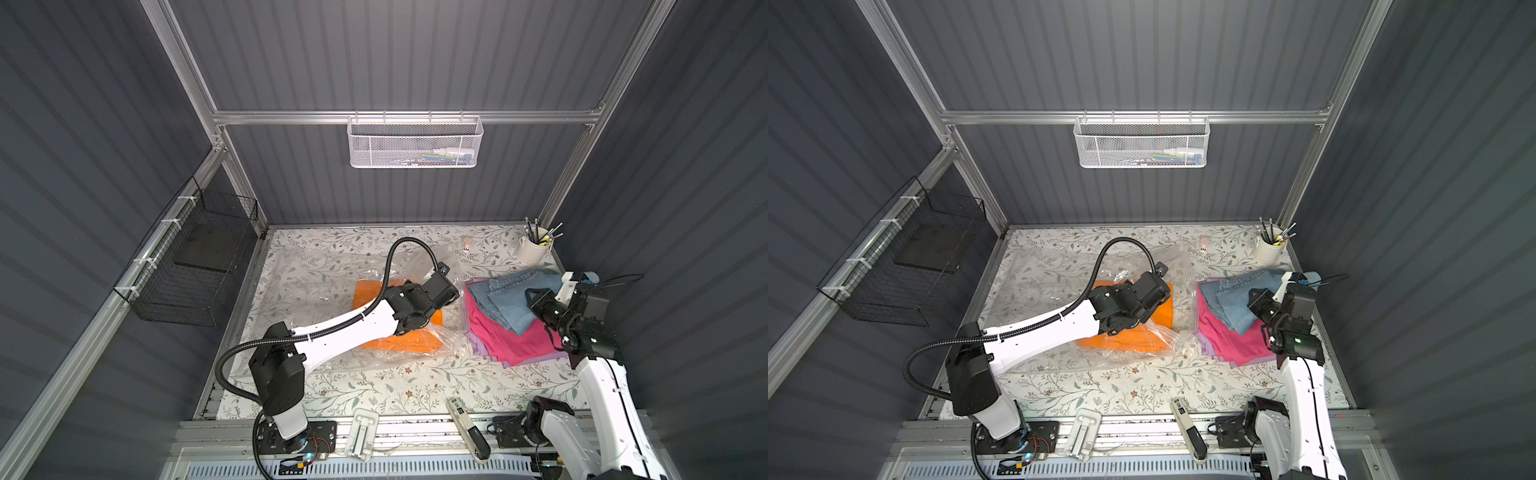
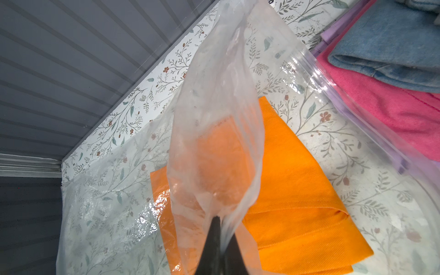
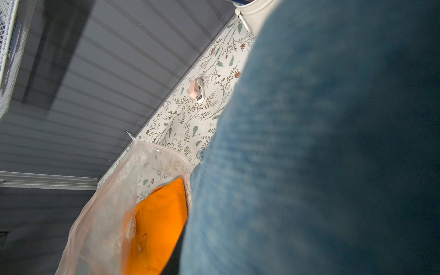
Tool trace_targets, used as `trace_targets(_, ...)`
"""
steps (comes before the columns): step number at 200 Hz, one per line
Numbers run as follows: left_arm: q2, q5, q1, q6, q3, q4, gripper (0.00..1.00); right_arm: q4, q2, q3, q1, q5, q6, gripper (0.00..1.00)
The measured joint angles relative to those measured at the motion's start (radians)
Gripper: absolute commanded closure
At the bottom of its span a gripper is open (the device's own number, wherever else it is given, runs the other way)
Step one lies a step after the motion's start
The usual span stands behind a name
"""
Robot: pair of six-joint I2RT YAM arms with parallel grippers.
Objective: Take the trousers out of the vacuum bag
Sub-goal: Place the trousers at the center of the board.
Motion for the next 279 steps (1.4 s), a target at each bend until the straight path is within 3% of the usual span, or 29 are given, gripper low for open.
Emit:
trace_targets(120,0.0,0.026,0.0,0.001,0.0,0.004,1.0,-0.047,-0.122,-0.148,-0.005,0.027,0.038,0.95)
trace_targets(279,0.0,0.03,0.003,0.004,0.0,0.012,1.0,-0.091,-0.227,-0.338,-0.005,0.072,0.129,0.64)
